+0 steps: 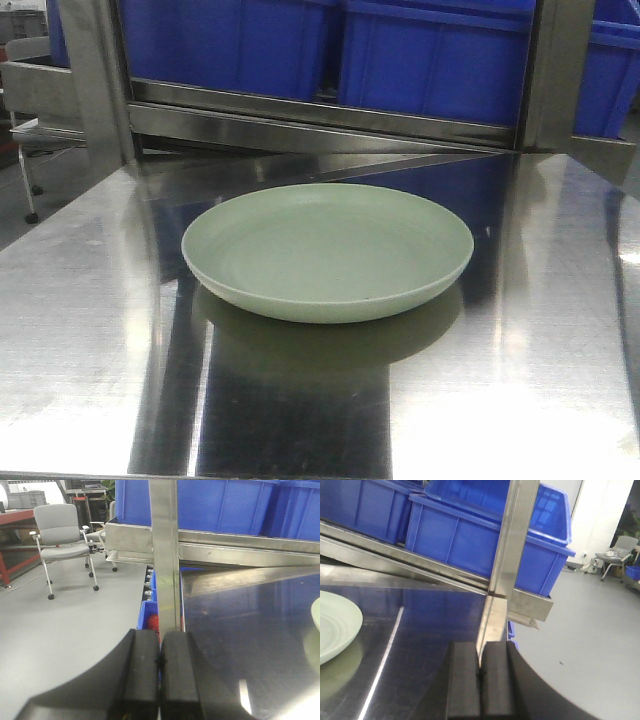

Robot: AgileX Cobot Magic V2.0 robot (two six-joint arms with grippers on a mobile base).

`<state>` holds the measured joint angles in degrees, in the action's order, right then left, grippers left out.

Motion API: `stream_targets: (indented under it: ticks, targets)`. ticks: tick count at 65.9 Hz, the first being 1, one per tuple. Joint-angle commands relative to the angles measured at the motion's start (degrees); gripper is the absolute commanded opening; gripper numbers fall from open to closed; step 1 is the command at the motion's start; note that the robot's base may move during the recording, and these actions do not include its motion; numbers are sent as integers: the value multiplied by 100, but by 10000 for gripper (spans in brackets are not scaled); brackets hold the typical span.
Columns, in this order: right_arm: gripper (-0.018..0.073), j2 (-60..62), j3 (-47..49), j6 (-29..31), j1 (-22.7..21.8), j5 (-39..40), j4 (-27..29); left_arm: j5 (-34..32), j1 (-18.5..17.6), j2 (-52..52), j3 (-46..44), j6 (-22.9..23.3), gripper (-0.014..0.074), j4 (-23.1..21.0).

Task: Place green plate on second shelf with right arm

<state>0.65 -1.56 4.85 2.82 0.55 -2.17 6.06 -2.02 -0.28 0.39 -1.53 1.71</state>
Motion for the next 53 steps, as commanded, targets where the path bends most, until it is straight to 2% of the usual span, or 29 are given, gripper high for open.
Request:
stream_targets:
  ticks: [1, 9, 27, 31, 34, 38, 44, 53]
  targets:
    - [50, 99, 103, 53, 3, 570, -82, -451, -17, -118, 240, 53, 130, -42]
    - [50, 99, 103, 17, 3, 749, -70, -451, -17, -118, 240, 53, 130, -42]
    - [50, 99, 103, -124, 3, 1717, -38, -451, -17, -118, 240, 53, 130, -42]
    - [50, 99, 103, -428, 3, 2015, 41, -451, -17, -118, 240, 53, 130, -42]
    - [50, 99, 112, -896, 3, 2388, 106, -451, -17, -118, 240, 53, 130, -42]
    - [50, 99, 258, -1130, 3, 2705, 112, -451, -17, -118, 240, 53, 130, -42]
    - [50, 84, 773, -1130, 3, 2643, 116, -451, -17, -118, 240, 53, 130, -42]
    - [50, -428, 2039, -983, 3, 2002, 116, -451, -17, -118, 240, 53, 130, -42]
